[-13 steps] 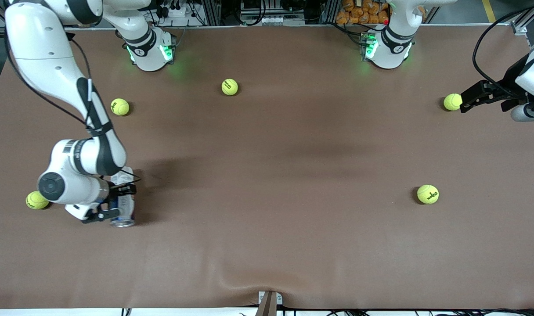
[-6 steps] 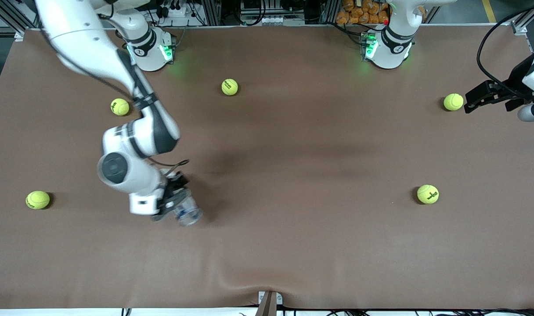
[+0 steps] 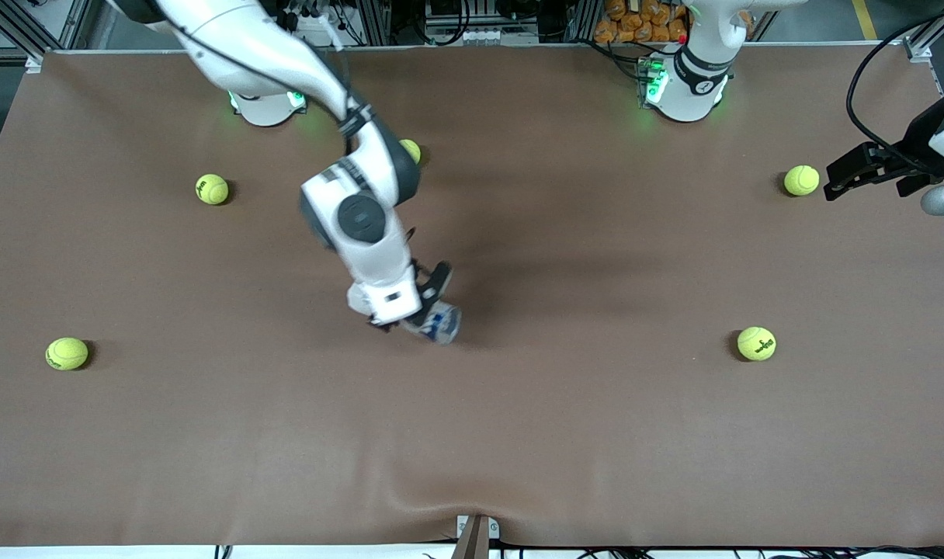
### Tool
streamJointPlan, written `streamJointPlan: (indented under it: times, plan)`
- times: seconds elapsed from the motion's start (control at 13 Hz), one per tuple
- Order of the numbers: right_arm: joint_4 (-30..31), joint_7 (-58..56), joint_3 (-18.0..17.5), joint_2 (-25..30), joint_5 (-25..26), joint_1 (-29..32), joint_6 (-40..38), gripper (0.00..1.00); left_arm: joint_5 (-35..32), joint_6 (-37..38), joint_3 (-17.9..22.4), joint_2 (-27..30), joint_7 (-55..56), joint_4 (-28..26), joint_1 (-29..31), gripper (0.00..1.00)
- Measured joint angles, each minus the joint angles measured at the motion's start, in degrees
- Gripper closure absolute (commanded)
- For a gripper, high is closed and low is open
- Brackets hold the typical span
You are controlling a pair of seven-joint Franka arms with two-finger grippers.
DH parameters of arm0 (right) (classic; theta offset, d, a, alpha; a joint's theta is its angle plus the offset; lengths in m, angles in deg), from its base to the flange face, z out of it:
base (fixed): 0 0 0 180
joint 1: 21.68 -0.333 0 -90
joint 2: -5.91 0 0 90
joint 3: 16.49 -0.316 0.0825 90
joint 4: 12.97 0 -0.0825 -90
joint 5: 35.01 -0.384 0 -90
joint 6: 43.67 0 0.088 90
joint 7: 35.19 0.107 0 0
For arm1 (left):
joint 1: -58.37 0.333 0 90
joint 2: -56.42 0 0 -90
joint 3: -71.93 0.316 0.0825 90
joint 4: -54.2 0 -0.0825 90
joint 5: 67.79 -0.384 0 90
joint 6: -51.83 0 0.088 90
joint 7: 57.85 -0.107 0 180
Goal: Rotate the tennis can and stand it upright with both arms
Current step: 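Carry the can to mid-table with the right gripper while the left gripper reaches, then release the can with the right gripper while the left gripper approaches it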
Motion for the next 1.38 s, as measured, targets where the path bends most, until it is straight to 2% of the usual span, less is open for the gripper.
streamJointPlan:
  times: [0.15, 0.31, 0.46, 0.54, 0.62, 0.69, 1.0, 1.38]
  plan:
    - [0.3, 0.0, 0.0, -0.7, 6.6, -3.9, 1.8, 0.49, 0.0, 0.0, 0.0, 0.0, 0.0, 0.0, 0.1, 0.00]
    - [0.5, 0.0, 0.0, -2.4, 11.9, -7.0, 2.8, 0.49, 0.0, 0.0, 0.0, 0.0, 0.0, 0.0, 0.4, 0.00]
    - [0.8, 1.1, 0.1, -4.5, 14.7, -8.5, 4.7, 0.42, 0.0, 0.0, 0.0, -0.1, 0.0, -0.1, 0.5, 0.00]
    - [0.8, 2.1, 0.2, -5.3, 15.3, -8.6, 6.1, 0.37, 0.1, 0.0, -0.1, -0.3, 0.0, -0.2, 0.5, 0.00]
    - [0.9, 3.0, 0.4, -6.0, 15.9, -8.6, 7.1, 0.08, 0.5, 0.1, -0.3, -0.8, 0.0, -0.4, 0.4, 0.00]
    - [0.9, 4.1, 0.4, -6.7, 16.6, -8.6, 8.1, 0.00, 1.9, 0.2, -0.5, -1.9, 0.0, -0.6, 0.2, 0.00]
    - [0.8, 5.7, 0.4, -7.2, 18.8, -9.2, 8.8, 0.00, 15.9, -2.6, -0.9, -11.9, 0.0, -1.2, -0.1, 0.00]
    - [-0.5, 6.0, 0.4, -6.1, 19.1, -9.7, 6.8, 0.00, 38.0, -9.9, -1.4, -25.1, -0.3, -2.8, -1.4, 0.00]
